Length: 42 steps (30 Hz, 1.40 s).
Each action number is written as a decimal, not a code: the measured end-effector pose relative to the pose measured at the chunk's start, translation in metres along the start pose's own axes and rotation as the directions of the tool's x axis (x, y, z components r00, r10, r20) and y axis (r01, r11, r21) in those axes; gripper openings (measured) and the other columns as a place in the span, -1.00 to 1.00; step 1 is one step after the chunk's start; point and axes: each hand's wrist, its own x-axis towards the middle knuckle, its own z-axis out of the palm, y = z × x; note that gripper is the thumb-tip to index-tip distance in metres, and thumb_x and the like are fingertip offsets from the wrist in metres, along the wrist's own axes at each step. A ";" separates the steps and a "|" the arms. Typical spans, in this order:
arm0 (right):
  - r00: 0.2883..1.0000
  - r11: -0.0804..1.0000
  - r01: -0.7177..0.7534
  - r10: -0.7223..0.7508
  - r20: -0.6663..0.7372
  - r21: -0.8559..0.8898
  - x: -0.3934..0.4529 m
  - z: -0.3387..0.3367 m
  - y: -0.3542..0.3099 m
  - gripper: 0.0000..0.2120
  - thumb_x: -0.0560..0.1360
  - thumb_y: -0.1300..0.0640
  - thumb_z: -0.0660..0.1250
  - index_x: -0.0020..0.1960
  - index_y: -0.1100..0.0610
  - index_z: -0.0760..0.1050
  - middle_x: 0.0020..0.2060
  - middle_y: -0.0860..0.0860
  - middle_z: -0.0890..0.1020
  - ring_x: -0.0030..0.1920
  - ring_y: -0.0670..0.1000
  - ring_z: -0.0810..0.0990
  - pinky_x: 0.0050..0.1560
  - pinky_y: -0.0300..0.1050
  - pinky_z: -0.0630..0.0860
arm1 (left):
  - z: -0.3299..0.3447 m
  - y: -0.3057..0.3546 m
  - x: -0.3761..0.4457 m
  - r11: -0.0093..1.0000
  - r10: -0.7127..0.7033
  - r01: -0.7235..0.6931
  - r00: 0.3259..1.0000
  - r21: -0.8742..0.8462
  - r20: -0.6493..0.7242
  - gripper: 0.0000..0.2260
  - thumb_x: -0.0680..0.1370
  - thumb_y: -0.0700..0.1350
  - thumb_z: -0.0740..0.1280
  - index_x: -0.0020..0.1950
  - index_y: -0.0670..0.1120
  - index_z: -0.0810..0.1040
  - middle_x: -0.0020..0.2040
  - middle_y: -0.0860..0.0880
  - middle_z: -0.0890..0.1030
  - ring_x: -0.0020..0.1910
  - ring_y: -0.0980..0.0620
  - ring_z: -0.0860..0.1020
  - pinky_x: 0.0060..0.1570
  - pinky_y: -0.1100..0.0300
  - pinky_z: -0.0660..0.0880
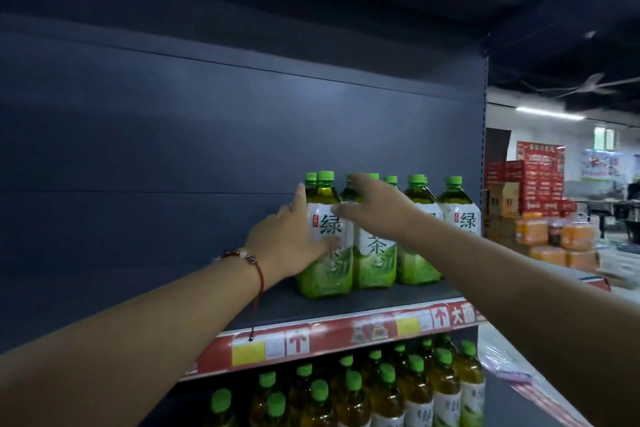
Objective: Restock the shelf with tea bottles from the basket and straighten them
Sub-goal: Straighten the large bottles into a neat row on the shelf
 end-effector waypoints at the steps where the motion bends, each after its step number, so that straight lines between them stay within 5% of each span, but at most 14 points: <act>1: 1.000 0.999 -0.009 0.009 0.000 0.047 0.011 0.003 0.000 -0.27 0.54 -0.08 0.36 0.59 0.08 0.13 0.51 0.07 0.34 0.45 0.07 0.38 0.36 -0.07 0.35 | 0.005 -0.003 0.007 0.997 -0.017 0.017 1.000 -0.076 -0.002 0.02 0.34 0.45 0.26 0.55 0.03 -0.23 0.46 -0.08 0.34 0.31 -0.12 0.45 0.16 -0.06 0.49; 4: 0.999 0.986 -0.047 0.047 0.004 0.161 0.039 0.016 0.000 -0.39 0.52 -0.07 0.38 0.50 0.09 0.32 0.41 0.09 0.47 0.36 0.10 0.49 0.38 0.02 0.41 | 0.019 -0.012 0.024 0.951 -0.048 0.046 0.999 -0.307 0.002 0.04 0.29 0.40 0.38 0.56 0.01 -0.08 0.43 -0.01 0.39 0.34 -0.04 0.43 0.23 -0.01 0.46; 6: 0.999 0.984 -0.032 0.037 -0.023 0.174 0.050 0.027 0.000 -0.60 0.51 -0.04 0.38 0.29 0.11 0.50 0.20 0.08 0.64 0.16 0.08 0.62 0.23 0.05 0.52 | 0.031 -0.019 0.030 0.890 -0.036 0.043 0.999 -0.455 0.025 -0.16 0.25 0.35 0.45 0.42 0.08 0.23 0.27 0.09 0.54 0.21 0.05 0.54 0.18 -0.02 0.51; 9: 0.997 0.995 -0.043 0.049 -0.067 0.086 0.056 0.038 -0.001 -0.63 0.54 -0.04 0.33 0.27 0.11 0.48 0.09 0.07 0.66 0.08 0.10 0.63 -0.02 -0.11 0.49 | 0.045 -0.031 0.034 0.788 -0.013 0.030 0.999 -0.615 0.032 -0.40 0.26 0.20 0.50 0.23 0.13 0.38 0.07 0.14 0.64 0.04 0.14 0.62 0.08 -0.01 0.57; 12: 0.993 0.998 -0.068 0.069 -0.094 0.017 0.062 0.042 -0.006 -0.66 0.53 -0.05 0.30 0.21 0.11 0.47 0.07 0.08 0.65 0.05 0.13 0.61 -0.10 -0.11 0.45 | 0.044 -0.035 0.030 0.753 -0.004 0.013 1.000 -0.658 0.014 -0.51 0.35 0.06 0.53 0.19 0.13 0.39 0.06 0.15 0.63 0.03 0.19 0.61 0.08 0.10 0.57; 18: 0.992 0.993 -0.122 0.122 -0.028 -0.002 0.080 0.016 -0.026 -0.47 0.58 -0.12 0.29 0.39 0.23 0.43 0.28 0.18 0.54 0.25 0.17 0.52 0.18 -0.06 0.44 | 0.048 -0.036 0.023 0.738 -0.005 -0.008 1.000 -0.674 -0.018 -0.49 0.39 0.02 0.51 0.23 0.18 0.35 0.02 0.22 0.61 -0.02 0.28 0.58 -0.03 0.28 0.55; 21: 0.994 0.989 -0.089 0.095 0.047 -0.122 0.097 0.011 -0.037 -0.42 0.61 -0.16 0.22 0.47 0.20 0.36 0.40 0.17 0.45 0.36 0.17 0.44 0.31 0.00 0.37 | 0.059 -0.035 0.024 0.698 -0.030 0.011 0.999 -0.716 -0.013 -0.39 0.34 -0.01 0.55 0.26 0.18 0.30 0.06 0.19 0.59 0.03 0.22 0.58 0.04 0.18 0.57; 26: 0.952 0.965 -0.109 0.171 0.256 -0.239 0.123 0.022 -0.044 -0.49 0.50 -0.17 0.36 0.34 0.10 0.50 0.24 0.09 0.55 0.15 0.14 0.58 0.15 0.03 0.59 | 0.068 -0.031 0.026 0.719 -0.118 0.107 0.993 -0.686 0.032 -0.32 0.20 0.23 0.53 0.24 0.13 0.36 0.14 0.10 0.49 0.08 0.11 0.53 0.09 0.15 0.53; 29: 0.963 0.933 -0.062 0.150 0.224 -0.355 0.130 0.030 -0.041 -0.52 0.51 -0.10 0.38 0.33 0.13 0.52 0.24 0.11 0.57 0.16 0.15 0.59 0.16 0.02 0.58 | 0.067 -0.031 0.027 0.748 -0.148 0.145 0.988 -0.647 0.050 -0.31 0.29 0.19 0.51 0.31 0.09 0.29 0.16 0.06 0.35 0.07 0.10 0.43 0.07 0.22 0.41; 32: 0.986 0.908 -0.002 0.071 0.151 -0.418 0.128 0.035 -0.036 -0.56 0.53 -0.08 0.36 0.30 0.17 0.55 0.20 0.13 0.61 0.18 0.14 0.58 0.17 -0.02 0.52 | 0.072 -0.033 0.028 0.705 -0.122 0.134 0.990 -0.696 0.066 -0.31 0.29 0.17 0.53 0.29 0.08 0.28 0.19 0.09 0.49 0.09 0.10 0.52 0.10 0.13 0.53; 36: 0.995 0.928 0.039 -0.004 0.096 -0.370 0.118 0.032 -0.030 -0.54 0.55 -0.09 0.34 0.35 0.13 0.49 0.25 0.12 0.56 0.20 0.11 0.54 0.04 -0.12 0.42 | 0.072 -0.033 0.028 0.694 -0.100 0.113 0.993 -0.711 0.061 -0.34 0.35 0.12 0.51 0.33 0.06 0.26 0.08 0.18 0.53 0.02 0.16 0.55 -0.07 0.28 0.50; 39: 0.995 0.950 0.067 -0.041 0.092 -0.304 0.107 0.022 -0.021 -0.44 0.57 -0.19 0.27 0.47 0.06 0.34 0.38 0.11 0.47 0.33 0.13 0.47 0.20 -0.05 0.39 | 0.068 -0.033 0.028 0.686 -0.069 0.105 0.994 -0.720 0.079 -0.35 0.37 0.10 0.51 0.32 0.08 0.23 0.01 0.23 0.50 -0.05 0.23 0.52 -0.16 0.39 0.45; 42: 0.986 0.979 0.098 -0.120 -0.117 -0.180 0.089 0.005 -0.003 -0.40 0.57 -0.24 0.23 0.50 0.03 0.29 0.43 0.10 0.42 0.37 0.13 0.45 0.30 0.03 0.39 | 0.068 -0.035 0.032 0.709 -0.072 0.105 0.994 -0.698 0.077 -0.15 0.22 0.27 0.52 0.37 0.19 0.13 0.24 0.12 0.48 0.13 0.15 0.52 0.12 0.18 0.52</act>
